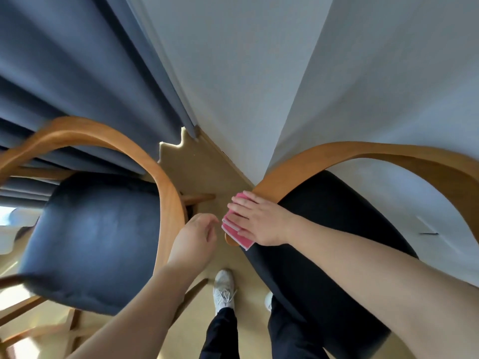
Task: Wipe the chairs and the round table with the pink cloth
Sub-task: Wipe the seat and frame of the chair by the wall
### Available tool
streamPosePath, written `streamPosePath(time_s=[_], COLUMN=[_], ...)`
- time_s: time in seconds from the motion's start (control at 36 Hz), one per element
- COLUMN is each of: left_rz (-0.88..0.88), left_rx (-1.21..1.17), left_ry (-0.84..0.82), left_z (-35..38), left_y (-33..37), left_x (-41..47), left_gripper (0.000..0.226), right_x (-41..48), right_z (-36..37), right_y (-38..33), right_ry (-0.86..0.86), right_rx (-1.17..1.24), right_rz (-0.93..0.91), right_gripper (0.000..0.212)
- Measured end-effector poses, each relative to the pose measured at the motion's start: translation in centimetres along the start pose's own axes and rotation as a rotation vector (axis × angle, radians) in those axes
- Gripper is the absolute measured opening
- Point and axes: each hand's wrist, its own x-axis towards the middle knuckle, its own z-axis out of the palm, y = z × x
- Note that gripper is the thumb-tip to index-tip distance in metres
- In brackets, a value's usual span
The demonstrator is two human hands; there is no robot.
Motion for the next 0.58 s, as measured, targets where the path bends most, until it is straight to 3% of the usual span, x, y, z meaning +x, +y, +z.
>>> streamPosePath(time_s=[0.17, 0.58], left_rz=[0.0, 0.091], left_rx=[0.022, 0.133], left_ry=[-0.001, 0.003], left_z=[0.5, 1.1], left_y=[0.2, 2.1], left_x=[0.5, 1.6], left_gripper=[0.022, 0.021], right_x=[0.3, -0.4], right_z=[1.6, 2.0], right_y=[0.7, 3.7], right_ry=[0.152, 0.264], right_rx=[-0.045, 0.006], right_rz=[-0.021, 0.081], right_gripper=[0.051, 0.042])
